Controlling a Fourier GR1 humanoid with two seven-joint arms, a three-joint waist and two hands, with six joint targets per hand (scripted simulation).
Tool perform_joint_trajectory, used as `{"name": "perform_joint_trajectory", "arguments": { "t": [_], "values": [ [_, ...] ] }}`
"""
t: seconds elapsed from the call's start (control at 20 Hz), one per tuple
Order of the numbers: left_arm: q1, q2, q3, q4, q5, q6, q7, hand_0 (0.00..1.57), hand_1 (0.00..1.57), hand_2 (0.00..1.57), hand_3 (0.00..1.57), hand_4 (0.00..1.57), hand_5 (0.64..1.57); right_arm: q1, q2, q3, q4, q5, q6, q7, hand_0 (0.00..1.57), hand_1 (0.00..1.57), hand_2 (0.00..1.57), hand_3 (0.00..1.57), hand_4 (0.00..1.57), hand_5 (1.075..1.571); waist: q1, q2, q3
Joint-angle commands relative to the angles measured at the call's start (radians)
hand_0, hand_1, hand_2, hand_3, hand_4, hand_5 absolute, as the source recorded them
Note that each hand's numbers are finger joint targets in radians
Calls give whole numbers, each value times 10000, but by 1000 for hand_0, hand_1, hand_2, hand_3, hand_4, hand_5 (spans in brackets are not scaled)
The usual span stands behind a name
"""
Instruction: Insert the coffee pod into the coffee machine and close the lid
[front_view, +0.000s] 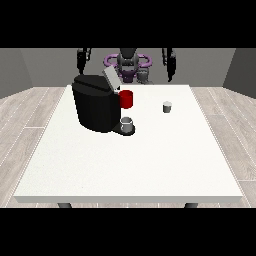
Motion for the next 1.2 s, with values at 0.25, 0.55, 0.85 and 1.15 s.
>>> {"name": "perform_joint_trajectory", "arguments": {
  "t": [0.25,0.55,0.85,1.15],
  "values": [
    [334,1666,-391,-280,-832,-1535,-1346,0,0,0,0,0,1571,162,355,-504,806,-214,-344,-463,0,0,0,0,0,1571,441,11,513],
    [-222,2638,-31,871,-1935,-1608,-2189,0,0,0,0,0,1571,-189,610,-70,376,1656,-2111,-125,0,0,0,0,0,1571,-165,383,501],
    [-2162,3355,572,2056,-2158,-2008,-764,0,0,0,0,0,1571,-902,561,65,573,1584,-1715,-372,0,0,0,0,0,1571,-969,1268,506],
    [-2834,4540,1061,4115,-2794,-2442,-1978,0,0,0,0,0,1571,-1422,1065,399,-173,1484,-1826,380,0,0,0,0,0,1571,-1464,2066,497]
  ]
}}
